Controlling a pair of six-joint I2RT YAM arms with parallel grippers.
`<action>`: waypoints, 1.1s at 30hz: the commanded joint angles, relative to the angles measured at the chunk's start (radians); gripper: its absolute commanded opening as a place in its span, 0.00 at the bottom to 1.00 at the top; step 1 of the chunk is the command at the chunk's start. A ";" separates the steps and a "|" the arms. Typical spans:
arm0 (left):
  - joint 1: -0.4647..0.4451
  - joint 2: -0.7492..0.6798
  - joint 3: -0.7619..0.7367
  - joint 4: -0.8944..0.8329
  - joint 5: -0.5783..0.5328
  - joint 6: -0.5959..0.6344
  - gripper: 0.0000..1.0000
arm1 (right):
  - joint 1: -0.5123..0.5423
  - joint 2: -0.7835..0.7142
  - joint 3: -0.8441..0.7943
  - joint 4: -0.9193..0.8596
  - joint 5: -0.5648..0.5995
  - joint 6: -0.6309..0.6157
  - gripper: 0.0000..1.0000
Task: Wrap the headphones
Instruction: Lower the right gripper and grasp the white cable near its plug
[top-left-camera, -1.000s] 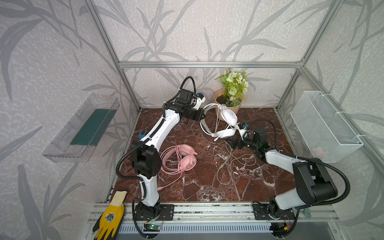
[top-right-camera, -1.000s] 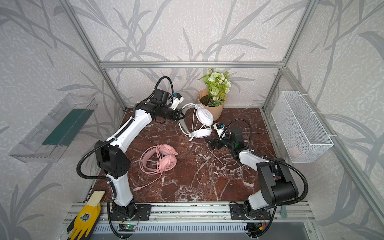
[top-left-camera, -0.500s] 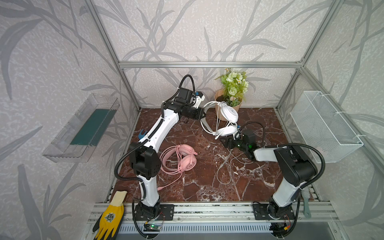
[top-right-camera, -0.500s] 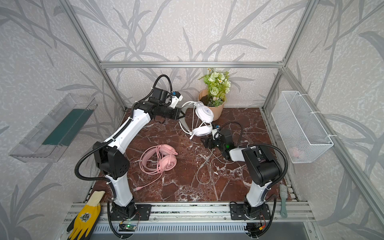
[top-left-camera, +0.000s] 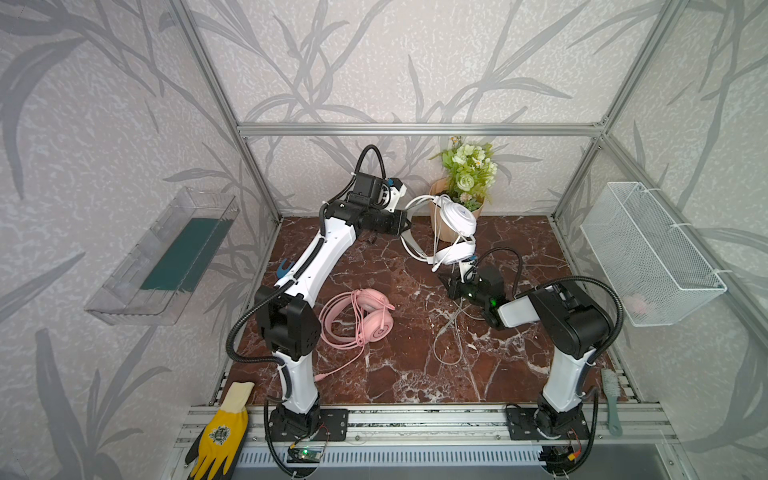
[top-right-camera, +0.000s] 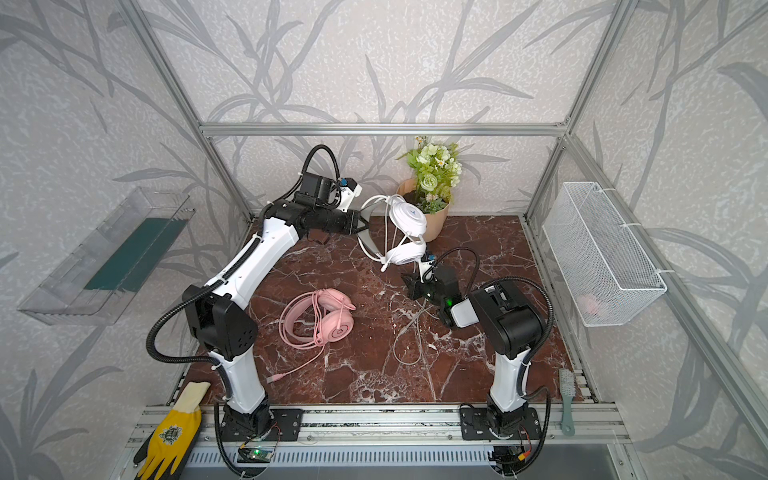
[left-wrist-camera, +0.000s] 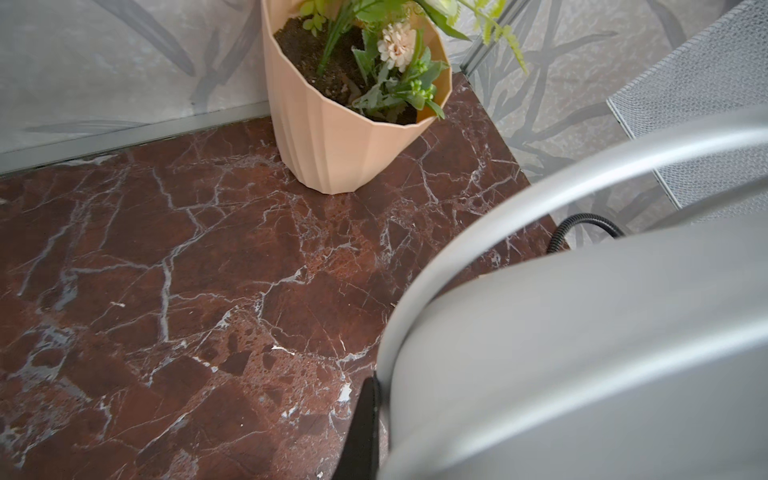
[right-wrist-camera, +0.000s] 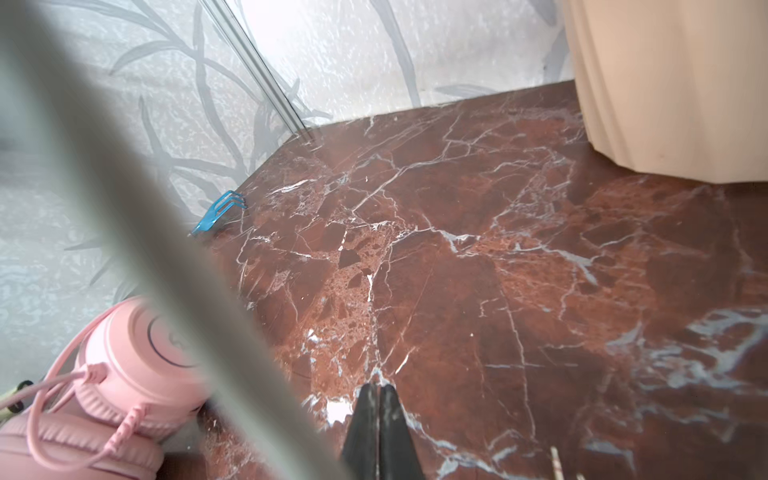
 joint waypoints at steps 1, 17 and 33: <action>0.018 -0.067 0.028 0.108 -0.069 -0.108 0.00 | 0.020 -0.119 -0.042 0.002 -0.008 -0.074 0.00; 0.021 0.007 0.091 0.098 -0.331 -0.315 0.00 | 0.324 -0.512 -0.013 -0.752 0.108 -0.610 0.00; 0.018 0.099 0.195 0.009 -0.446 -0.323 0.00 | 0.338 -0.565 -0.031 -0.704 -0.129 -0.540 0.14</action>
